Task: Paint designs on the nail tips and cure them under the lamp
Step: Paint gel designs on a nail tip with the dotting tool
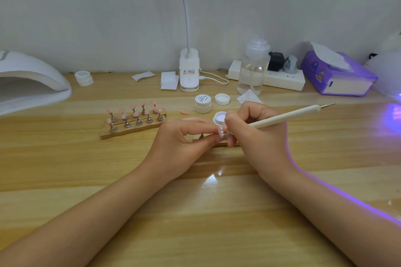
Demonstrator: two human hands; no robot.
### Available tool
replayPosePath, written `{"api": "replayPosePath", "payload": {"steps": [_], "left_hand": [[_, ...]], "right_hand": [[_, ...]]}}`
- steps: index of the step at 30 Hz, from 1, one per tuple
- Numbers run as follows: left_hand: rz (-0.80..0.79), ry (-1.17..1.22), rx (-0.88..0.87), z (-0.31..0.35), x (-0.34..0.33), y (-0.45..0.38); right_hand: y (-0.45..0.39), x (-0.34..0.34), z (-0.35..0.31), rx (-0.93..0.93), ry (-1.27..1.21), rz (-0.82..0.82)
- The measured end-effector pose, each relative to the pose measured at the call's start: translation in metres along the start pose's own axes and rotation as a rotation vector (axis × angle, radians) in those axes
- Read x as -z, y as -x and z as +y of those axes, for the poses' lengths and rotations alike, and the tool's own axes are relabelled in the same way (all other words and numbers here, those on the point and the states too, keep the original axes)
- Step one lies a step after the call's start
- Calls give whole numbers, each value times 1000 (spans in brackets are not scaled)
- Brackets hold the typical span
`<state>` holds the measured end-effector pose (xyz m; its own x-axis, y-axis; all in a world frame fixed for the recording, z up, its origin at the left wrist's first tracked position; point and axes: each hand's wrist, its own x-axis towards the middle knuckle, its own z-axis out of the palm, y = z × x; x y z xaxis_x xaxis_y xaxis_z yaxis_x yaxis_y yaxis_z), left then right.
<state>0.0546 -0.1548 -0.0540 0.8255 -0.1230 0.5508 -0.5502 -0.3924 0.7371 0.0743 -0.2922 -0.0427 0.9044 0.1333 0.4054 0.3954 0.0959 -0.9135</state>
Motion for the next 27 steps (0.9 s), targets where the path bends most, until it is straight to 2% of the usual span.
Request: {"api": "replayPosePath", "payload": {"steps": [27], "left_hand": [[-4,2,-14,-3,-1,0]], "right_hand": [[0,0,-1,-17,-5,2]]}}
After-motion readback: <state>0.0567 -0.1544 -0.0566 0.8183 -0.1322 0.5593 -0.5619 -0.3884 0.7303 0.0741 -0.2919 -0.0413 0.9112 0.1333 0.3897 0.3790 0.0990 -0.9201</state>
